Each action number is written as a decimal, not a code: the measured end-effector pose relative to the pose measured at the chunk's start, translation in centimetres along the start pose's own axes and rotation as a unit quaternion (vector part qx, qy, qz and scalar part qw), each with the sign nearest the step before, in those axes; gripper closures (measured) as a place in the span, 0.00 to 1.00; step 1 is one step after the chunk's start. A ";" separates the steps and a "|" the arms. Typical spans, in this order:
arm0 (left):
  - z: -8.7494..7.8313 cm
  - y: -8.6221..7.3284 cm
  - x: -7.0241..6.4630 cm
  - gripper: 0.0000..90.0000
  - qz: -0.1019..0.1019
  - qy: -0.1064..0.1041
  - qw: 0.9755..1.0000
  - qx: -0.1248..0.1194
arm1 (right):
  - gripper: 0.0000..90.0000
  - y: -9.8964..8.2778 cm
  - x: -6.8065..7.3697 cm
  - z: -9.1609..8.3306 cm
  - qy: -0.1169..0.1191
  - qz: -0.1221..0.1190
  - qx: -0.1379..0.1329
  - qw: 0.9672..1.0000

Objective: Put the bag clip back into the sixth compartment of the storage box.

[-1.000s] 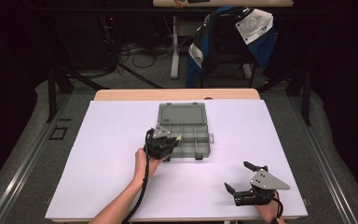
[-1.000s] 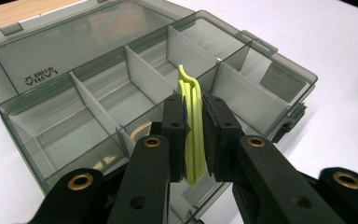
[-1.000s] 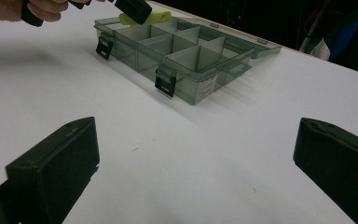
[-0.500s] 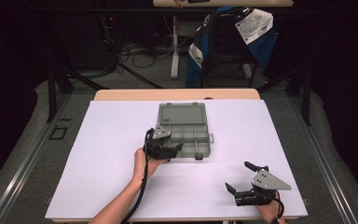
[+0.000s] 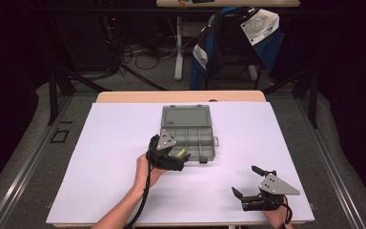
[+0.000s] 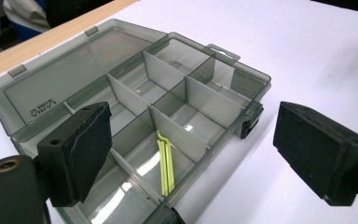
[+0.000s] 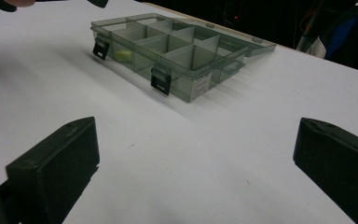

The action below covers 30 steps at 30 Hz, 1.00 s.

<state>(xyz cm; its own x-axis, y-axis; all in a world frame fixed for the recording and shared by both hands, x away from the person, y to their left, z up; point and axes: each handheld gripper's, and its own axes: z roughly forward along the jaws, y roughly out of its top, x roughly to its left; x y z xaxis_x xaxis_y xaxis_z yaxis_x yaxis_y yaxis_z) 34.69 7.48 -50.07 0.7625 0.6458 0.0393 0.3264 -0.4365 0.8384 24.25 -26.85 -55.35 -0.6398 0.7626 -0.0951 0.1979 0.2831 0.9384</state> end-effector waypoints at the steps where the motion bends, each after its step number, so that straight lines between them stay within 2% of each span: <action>1: -0.2 -0.1 -0.1 0.12 0.000 -0.001 1.000 -0.002 | 0.00 0.0 0.0 0.0 0.000 0.000 0.000 1.000; 7: -1.3 -1.1 -0.6 0.12 0.013 0.005 1.000 -0.003 | 0.00 0.2 0.3 0.0 0.000 -0.007 -0.001 1.000; 30: -5.2 -4.5 -0.8 0.12 0.002 0.027 0.999 -0.018 | 0.00 0.2 0.4 0.0 0.002 -0.008 0.001 1.000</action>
<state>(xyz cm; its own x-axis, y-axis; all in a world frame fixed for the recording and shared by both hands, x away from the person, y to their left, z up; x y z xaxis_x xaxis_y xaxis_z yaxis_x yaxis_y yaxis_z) 29.69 12.22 -51.06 0.7316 0.6780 0.0715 0.3027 -0.4170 0.8571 24.02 -26.52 -55.24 -0.6450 0.7565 -0.1082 0.1891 0.2952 0.9365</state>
